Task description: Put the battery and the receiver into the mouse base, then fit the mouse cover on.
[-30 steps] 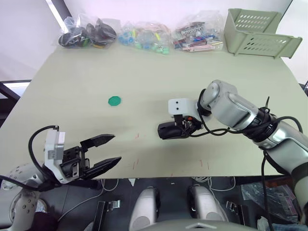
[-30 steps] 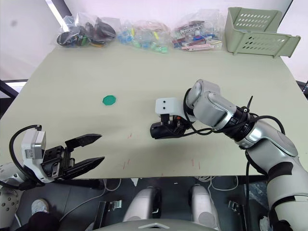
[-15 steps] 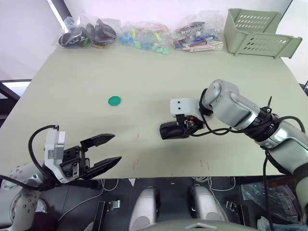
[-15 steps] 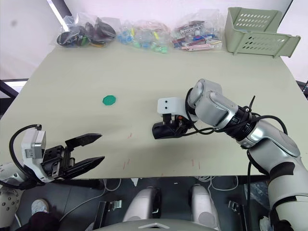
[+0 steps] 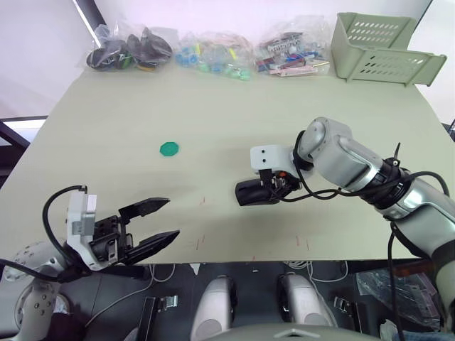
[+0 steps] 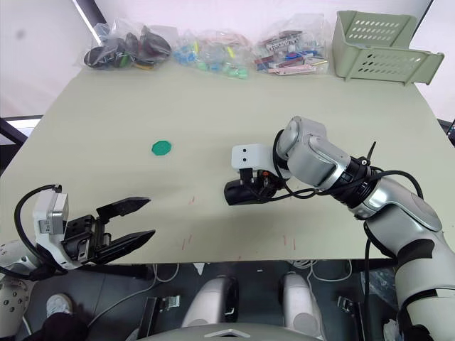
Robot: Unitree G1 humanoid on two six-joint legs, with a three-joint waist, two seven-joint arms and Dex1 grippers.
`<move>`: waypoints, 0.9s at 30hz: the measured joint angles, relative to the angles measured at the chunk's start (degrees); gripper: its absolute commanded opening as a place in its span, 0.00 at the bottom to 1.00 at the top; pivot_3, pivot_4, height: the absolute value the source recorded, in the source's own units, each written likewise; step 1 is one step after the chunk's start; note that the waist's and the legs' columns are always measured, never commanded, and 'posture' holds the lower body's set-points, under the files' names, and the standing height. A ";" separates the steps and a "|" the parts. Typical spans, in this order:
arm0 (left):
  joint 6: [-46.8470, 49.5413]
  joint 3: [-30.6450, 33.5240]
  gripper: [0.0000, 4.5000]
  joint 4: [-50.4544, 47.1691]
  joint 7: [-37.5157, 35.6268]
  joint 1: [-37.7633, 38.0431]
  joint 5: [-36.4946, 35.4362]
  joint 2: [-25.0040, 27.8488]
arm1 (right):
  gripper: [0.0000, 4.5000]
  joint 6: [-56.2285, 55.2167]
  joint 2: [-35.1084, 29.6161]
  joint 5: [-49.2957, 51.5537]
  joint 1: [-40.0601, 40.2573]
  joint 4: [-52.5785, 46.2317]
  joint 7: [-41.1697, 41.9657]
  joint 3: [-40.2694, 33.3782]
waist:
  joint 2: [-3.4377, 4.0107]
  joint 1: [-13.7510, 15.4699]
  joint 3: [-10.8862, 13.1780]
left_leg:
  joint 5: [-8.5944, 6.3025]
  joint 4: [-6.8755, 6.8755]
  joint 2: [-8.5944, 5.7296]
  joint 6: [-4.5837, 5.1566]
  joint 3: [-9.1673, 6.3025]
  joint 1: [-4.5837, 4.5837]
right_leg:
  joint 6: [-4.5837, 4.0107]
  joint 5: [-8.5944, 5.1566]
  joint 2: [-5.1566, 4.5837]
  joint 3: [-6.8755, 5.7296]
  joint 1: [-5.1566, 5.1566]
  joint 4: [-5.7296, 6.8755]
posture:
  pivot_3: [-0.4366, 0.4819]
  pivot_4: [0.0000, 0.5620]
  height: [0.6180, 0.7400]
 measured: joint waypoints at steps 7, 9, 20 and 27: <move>-0.08 -0.04 1.00 -0.01 0.02 0.02 0.00 -0.12 | 0.58 -0.06 0.18 -0.13 0.00 0.00 0.14 0.00 | 0.00 -0.01 0.00 | 0.00 0.00 0.00 0.00 0.00 0.00 | 0.00 0.00 0.00 0.00 0.00 0.00 | 0.48 0.27 1.00; -0.11 -0.06 1.00 -0.01 0.02 0.03 0.00 -0.32 | 0.58 -0.04 0.18 -0.13 0.00 0.00 0.17 0.00 | 0.00 -0.01 0.00 | 0.00 0.00 0.00 0.00 0.00 0.00 | 0.00 0.00 0.00 0.00 0.00 0.00 | 0.48 0.27 1.00; -0.16 -0.32 1.00 -0.01 -0.04 0.02 0.00 -0.38 | 0.58 -0.04 0.19 -0.12 0.00 0.00 0.17 0.00 | 0.00 -0.01 0.00 | 0.00 0.00 0.00 0.00 -0.01 0.00 | 0.00 0.00 0.00 0.00 0.00 -0.01 | 0.48 0.27 1.00; -0.16 -0.34 1.00 -0.01 -0.09 -0.04 0.02 -0.37 | 0.97 -0.05 0.20 -0.08 0.00 -0.08 0.19 -0.05 | 0.00 -0.01 0.00 | 0.00 0.00 0.00 0.00 -0.01 0.00 | 0.00 0.00 0.00 0.00 0.00 0.00 | 0.48 0.27 1.00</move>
